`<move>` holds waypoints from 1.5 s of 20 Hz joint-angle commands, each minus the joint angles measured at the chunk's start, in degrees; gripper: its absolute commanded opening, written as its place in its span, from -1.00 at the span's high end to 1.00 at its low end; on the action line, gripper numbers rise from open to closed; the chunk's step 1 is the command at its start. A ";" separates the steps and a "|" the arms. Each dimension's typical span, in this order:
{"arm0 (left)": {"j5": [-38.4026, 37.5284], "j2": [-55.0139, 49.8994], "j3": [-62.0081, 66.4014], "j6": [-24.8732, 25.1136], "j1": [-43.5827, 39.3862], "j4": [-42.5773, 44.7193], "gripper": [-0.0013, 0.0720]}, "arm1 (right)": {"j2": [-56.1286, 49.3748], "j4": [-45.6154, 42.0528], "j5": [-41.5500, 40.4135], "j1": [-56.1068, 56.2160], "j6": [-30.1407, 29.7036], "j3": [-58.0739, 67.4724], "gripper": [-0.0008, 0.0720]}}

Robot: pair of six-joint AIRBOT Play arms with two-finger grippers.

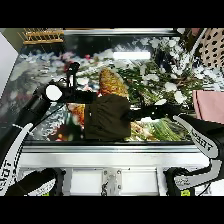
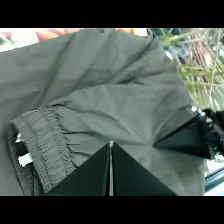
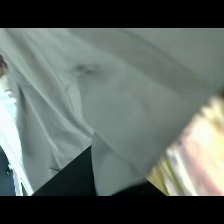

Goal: Fold the clothes and pants, and hang the long-sleeved shirts on hangers.

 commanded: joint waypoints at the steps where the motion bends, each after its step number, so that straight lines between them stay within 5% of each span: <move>1: 0.00 0.02 -0.02 -0.09 -0.04 -0.04 0.95 | 1.68 -11.21 0.15 -3.72 5.86 6.29 0.94; 6: -0.02 0.02 -0.02 -0.09 -0.04 -0.04 0.95 | 5.09 -34.80 0.50 -22.53 17.97 23.26 0.94; 15: -0.17 -0.04 -0.02 -1.57 -0.04 -0.04 0.95 | 5.20 -32.02 -4.98 -55.84 19.02 34.18 0.94; 22: -0.20 -0.04 -0.02 -1.57 -0.04 -0.02 0.95 | 6.21 -33.99 6.62 -63.06 23.78 34.12 0.94; 30: -0.66 -0.02 -0.02 -1.55 -0.04 0.00 0.95 | 15.93 -59.67 11.23 -63.12 39.45 22.18 0.94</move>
